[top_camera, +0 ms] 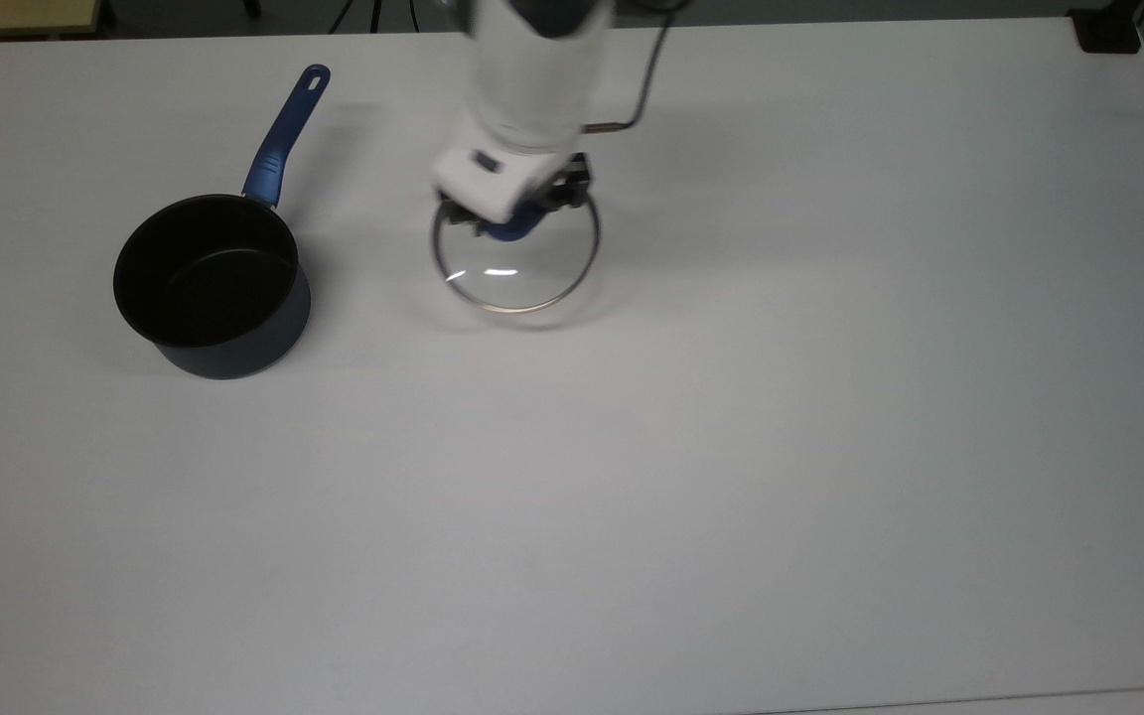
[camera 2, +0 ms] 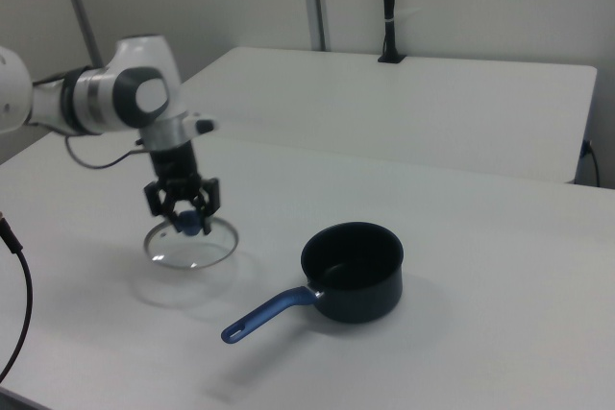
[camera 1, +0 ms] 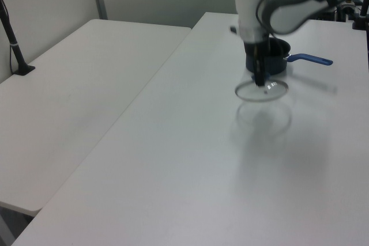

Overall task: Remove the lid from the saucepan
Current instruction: 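Lift the glass lid off the pot and carry it beside the saucepan, then set the lid on the table, open the gripper and raise it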

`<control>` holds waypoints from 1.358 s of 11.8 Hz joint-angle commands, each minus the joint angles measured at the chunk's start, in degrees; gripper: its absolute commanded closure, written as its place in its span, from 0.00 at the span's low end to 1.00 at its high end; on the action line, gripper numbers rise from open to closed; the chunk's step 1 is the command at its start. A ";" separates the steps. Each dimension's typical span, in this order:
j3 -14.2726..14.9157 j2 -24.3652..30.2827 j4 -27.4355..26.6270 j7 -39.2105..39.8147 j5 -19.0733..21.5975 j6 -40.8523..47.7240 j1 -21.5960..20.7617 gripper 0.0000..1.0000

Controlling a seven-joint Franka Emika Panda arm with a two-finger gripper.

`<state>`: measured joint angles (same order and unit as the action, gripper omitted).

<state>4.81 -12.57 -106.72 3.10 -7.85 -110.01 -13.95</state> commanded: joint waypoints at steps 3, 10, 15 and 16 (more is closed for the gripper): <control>0.37 0.80 -11.85 -11.87 -4.81 -11.63 -6.09 0.55; 0.29 6.30 -3.08 -13.47 -2.02 0.03 -6.62 0.00; 0.29 16.59 2.82 -12.95 7.75 7.50 2.24 0.00; 0.11 17.57 3.70 -12.42 7.84 10.48 4.35 0.00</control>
<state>5.14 1.24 -103.98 -9.94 -1.98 -105.07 -13.95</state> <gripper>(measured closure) 0.000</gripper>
